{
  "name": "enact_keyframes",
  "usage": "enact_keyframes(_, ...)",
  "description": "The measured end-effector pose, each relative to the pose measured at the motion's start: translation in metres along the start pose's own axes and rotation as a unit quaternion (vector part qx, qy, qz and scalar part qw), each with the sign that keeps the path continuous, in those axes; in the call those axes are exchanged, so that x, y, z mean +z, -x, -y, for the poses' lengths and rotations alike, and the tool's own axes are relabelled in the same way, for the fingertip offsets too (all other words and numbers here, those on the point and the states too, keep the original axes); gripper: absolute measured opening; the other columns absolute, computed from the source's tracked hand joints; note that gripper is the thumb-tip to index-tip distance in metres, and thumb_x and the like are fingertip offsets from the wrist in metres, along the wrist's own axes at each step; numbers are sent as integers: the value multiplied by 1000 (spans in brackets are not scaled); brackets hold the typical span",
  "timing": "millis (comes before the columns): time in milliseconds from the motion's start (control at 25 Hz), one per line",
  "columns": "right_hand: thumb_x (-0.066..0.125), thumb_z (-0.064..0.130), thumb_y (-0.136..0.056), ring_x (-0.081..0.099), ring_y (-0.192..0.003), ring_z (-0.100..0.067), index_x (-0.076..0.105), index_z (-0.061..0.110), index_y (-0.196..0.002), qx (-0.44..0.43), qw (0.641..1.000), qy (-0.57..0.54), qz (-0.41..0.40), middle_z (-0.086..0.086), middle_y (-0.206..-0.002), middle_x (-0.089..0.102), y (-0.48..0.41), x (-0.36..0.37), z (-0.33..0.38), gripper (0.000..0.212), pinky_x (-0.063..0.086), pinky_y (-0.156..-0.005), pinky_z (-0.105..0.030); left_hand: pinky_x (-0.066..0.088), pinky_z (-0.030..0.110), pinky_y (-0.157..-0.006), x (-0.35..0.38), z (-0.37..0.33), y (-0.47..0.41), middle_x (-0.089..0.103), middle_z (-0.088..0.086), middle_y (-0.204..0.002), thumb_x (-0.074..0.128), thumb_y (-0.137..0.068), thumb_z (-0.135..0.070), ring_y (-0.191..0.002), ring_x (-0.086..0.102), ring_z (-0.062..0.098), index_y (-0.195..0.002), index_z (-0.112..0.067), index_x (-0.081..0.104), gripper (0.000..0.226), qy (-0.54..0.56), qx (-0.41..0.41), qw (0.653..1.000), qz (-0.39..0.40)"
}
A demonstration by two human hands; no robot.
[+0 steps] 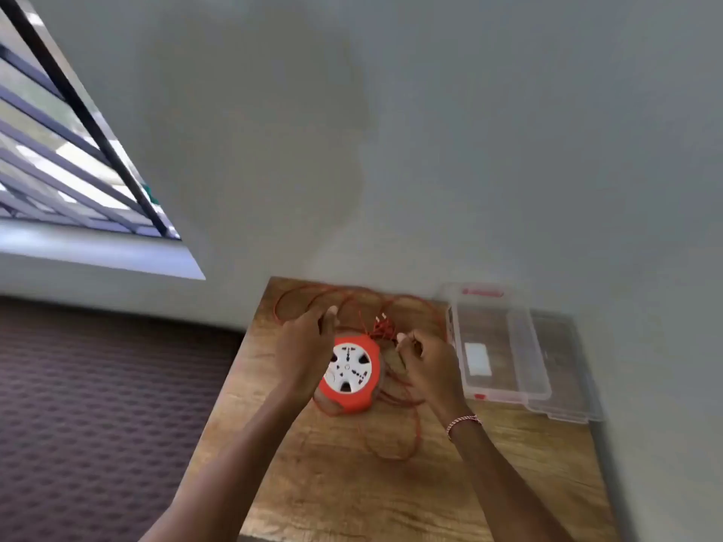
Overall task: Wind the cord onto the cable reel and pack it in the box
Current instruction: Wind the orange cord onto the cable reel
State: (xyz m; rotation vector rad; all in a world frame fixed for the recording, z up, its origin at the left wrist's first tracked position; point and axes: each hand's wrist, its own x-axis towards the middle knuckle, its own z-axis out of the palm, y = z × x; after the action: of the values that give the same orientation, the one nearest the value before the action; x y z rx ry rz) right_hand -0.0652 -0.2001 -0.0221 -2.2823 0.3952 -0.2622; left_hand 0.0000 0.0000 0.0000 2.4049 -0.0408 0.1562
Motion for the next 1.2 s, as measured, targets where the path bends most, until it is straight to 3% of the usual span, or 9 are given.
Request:
enact_keyframes(80, 62, 34, -100, 61, -53, -12, 62, 21, -71, 20, 999, -9, 32, 3, -56, 61, -3, 22, -25, 32, 52, -54, -37, 40, 30, -52, 23, 30, 3, 65, -8, -63, 52, -105, -41, -65, 66, 20, -74, -29, 62, 35, -34, -41, 998, 13)
enact_keyframes(160, 65, 35, -98, 66, -56, -14, 67, 24, -77, 26, 997, -7, 71, 7, -62, 65, -4, 43, -50, 24, 57, -59, -40, 49, 35, -61, 45, 65, 8, 74, -3, -82, 57, -101, -37, -78, 70, 25, -88, -24, 71, 23, -60, -74, 995, 28)
enact_keyframes(280, 69, 43, -93, 68, -54, -12, 66, 30, -87, 28, 994, -58, 94, 11, -68, 66, -9, 75, -83, 15, 59, -51, -37, 57, 38, -73, 72, 109, 3, 74, -7, -99, 60, -98, -45, -87, 70, 21, -105, -29, 73, 21, -32, -76, 996, 26)
enact_keyframes(360, 71, 49, -91, 69, -49, -12, 65, 31, -98, 33, 988, -110, 101, 10, -74, 68, -12, 89, -99, 20, 59, -43, -34, 55, 35, -68, 86, 128, -3, 73, -10, -91, 56, -97, -55, -82, 69, 18, -102, -30, 73, 31, -22, -67, 997, 26)
enact_keyframes(480, 74, 52, -90, 70, -46, -13, 66, 32, -110, 5, 985, -141, 94, 5, -72, 72, -13, 103, -118, 29, 58, -42, -31, 39, 28, -55, 106, 147, -2, 64, -15, -67, 51, -98, -61, -69, 66, 16, -90, -28, 74, 41, -31, -51, 998, -11)
enact_keyframes(680, 73, 42, -95, 70, -46, -11, 70, 28, -120, -52, 982, -173, 50, 3, -67, 72, -8, 117, -135, 29, 56, -43, -25, 27, 28, -53, 122, 159, 11, 49, -17, -53, 46, -101, -59, -56, 52, 17, -75, -31, 55, 39, -41, 4, 997, -66)
enact_keyframes(960, 73, 39, -95, 73, -55, -14, 69, 25, -128, -130, 966, -224, 26, 1, -72, 75, 1, 118, -145, 37, 60, -53, -27, 49, 45, -58, 120, 163, 19, 67, -1, -64, 50, -105, -50, -60, 62, 24, -86, -19, 69, 40, 91, 83, 989, -80)
enact_keyframes(1040, 73, 38, -96, 76, -62, -15, 68, 25, -132, -181, 952, -245, -2, 0, -78, 77, 4, 117, -147, 39, 63, -57, -30, 49, 40, -56, 119, 161, 25, 69, -5, -64, 52, -105, -48, -58, 63, 16, -88, -21, 70, 37, 117, 124, 977, -127)
enact_keyframes(1200, 72, 37, -97, 79, -71, -15, 66, 24, -137, -253, 931, -262, -28, 1, -88, 79, 16, 112, -149, 42, 65, -60, -33, 44, 11, -47, 122, 154, 40, 72, -26, -71, 46, -107, -52, -61, 68, -3, -93, -35, 61, 26, 177, 162, 957, -161)
